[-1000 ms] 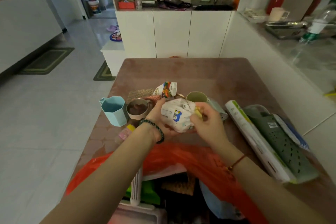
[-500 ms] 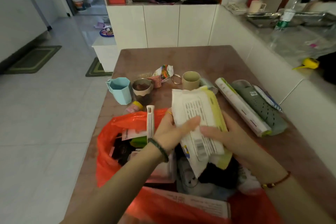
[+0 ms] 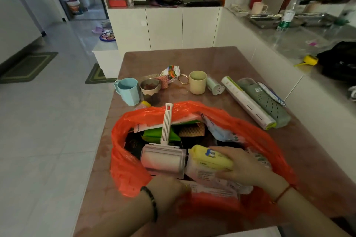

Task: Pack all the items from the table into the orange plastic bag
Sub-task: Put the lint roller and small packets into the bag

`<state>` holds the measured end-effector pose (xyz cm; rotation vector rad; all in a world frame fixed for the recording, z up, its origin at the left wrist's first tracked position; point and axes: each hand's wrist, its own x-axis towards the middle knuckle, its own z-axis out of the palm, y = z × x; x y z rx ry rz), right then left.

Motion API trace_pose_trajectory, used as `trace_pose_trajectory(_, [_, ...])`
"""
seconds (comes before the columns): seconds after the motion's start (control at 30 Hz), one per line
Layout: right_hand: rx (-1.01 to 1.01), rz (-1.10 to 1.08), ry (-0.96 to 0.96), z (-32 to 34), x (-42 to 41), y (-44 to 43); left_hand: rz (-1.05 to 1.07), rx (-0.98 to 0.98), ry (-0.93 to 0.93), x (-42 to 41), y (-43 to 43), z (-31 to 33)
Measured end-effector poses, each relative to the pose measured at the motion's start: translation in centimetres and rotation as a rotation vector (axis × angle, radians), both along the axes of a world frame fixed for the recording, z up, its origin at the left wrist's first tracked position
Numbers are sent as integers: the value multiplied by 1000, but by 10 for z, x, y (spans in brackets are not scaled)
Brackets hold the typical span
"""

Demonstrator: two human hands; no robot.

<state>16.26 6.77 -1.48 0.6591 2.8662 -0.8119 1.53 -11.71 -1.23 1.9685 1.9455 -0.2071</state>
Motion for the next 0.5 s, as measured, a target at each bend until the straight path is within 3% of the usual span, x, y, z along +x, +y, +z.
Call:
trace_pose_trajectory(0.13, [357,100,-94,-19,-2,-5,79,160,-91,-10,-9,5])
trace_pose_trajectory(0.3, [472,64,-36,-25,-3,-3,68,164,-103,-13,-5,9])
trace_pose_trajectory(0.4, [394,88,58,-12,-9,0,79,194,-181,-22,-3,17])
trace_pose_trajectory(0.5, [84,-13,258,21,-26,15,147,329,-312,-38,10,32])
